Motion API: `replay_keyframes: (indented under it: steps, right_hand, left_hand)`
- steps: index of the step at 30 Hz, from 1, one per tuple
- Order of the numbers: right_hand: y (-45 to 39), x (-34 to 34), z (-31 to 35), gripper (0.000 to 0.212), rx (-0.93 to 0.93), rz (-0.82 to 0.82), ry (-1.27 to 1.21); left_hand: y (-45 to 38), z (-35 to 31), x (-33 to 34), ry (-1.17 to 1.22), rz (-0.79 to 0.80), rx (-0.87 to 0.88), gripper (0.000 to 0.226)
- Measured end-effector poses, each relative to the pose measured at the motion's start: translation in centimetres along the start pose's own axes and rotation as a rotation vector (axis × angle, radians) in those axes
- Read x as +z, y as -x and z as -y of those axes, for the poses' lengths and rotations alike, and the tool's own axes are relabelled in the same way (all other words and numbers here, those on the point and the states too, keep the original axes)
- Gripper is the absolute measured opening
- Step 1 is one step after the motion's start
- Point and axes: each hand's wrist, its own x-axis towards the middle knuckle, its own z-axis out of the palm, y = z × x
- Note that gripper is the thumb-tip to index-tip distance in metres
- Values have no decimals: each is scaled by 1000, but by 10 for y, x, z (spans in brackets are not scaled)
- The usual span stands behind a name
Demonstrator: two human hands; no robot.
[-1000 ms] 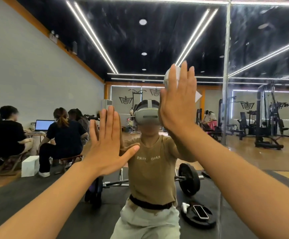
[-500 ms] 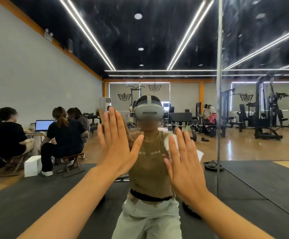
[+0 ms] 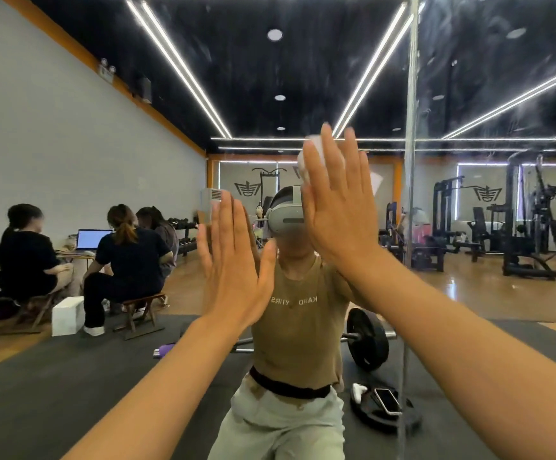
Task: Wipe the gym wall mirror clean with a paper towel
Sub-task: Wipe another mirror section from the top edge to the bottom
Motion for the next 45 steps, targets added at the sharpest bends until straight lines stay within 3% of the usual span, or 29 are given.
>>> replay_keyframes:
  steps: [6,10,14,19,22,25,31,40,45]
  right_hand:
    - [140,-21,-23,62,-276,205,27]
    - [153,-32,-43,53,-360,279,54]
    - [111,-32,-45,52,-192,242,19]
    - [-8,-25,-53,56,112,154,-51]
    - [-80,-30,-65,58,212,147,-7]
    - [-99,-31,-62,61,251,132,6]
    - [-21,-20,-39,52,98,22,-123]
    - [149,-23,-8,59,18,183,-95]
    - [160,-35,-12,58,19,253,-158]
  left_hand:
    - [-2,-15,15,27,-48,-31,76]
    - [0,-18,25,-64,-26,51,71]
    - [1,-16,31,-171,-51,74,71]
    - [2,-14,31,-197,-60,94,72]
    - [2,-12,31,-188,-61,104,72]
    - [3,-13,33,-183,-72,88,72]
    - [2,-13,34,-167,-87,87,70]
    - [4,-11,27,-113,-7,91,73]
    - [34,-8,15,-142,52,233,76]
